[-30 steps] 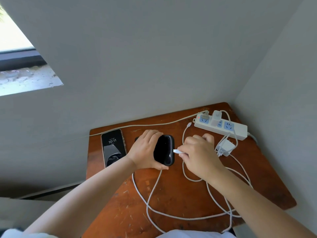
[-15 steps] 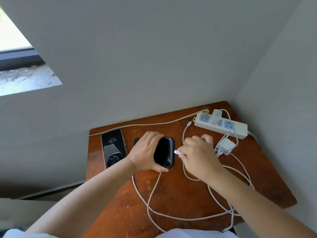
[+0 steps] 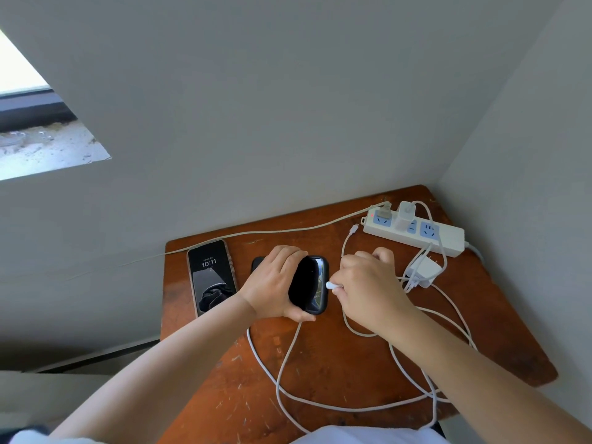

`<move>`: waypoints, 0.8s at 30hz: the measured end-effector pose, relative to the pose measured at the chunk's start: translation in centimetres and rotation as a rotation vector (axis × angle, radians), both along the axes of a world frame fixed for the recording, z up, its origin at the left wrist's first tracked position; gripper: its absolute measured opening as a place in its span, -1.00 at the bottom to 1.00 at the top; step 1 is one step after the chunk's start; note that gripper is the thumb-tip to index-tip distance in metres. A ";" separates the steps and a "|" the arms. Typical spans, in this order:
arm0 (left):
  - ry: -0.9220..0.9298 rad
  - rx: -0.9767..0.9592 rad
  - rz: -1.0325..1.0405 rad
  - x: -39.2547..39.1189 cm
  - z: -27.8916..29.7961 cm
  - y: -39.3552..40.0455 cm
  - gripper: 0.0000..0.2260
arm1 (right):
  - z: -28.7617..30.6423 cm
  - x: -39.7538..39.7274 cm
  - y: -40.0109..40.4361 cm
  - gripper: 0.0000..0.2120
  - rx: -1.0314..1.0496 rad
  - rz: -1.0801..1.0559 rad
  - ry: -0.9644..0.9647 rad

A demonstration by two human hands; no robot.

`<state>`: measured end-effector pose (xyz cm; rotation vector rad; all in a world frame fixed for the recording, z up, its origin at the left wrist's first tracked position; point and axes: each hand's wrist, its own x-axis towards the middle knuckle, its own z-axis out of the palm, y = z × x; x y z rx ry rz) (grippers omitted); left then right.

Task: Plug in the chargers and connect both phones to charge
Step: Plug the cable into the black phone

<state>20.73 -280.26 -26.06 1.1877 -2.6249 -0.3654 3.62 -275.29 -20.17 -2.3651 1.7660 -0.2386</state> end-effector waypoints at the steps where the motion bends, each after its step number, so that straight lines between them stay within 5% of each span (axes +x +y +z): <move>1: 0.004 0.000 0.008 0.0 0.0 0.0 -0.14 | -0.1 0.0 -0.1 -0.82 -0.012 -0.004 0.000; 7: -0.003 -0.020 0.017 0.0 0.3 0.0 -0.15 | 0.0 0.4 -0.2 -0.97 -0.060 -0.003 0.027; 12: -0.034 -0.031 0.002 0.0 0.5 -0.1 -0.14 | -0.8 0.4 0.6 -0.82 -0.199 -0.051 -0.040; 19: -0.079 -0.072 -0.046 -0.4 0.9 0.1 -0.14 | -1.5 -1.3 -0.6 -0.86 -0.043 0.030 -0.158; 24: -0.091 -0.009 -0.021 -0.5 0.8 0.1 -0.14 | -2.1 -1.0 -0.1 -0.78 -0.160 -0.002 -0.151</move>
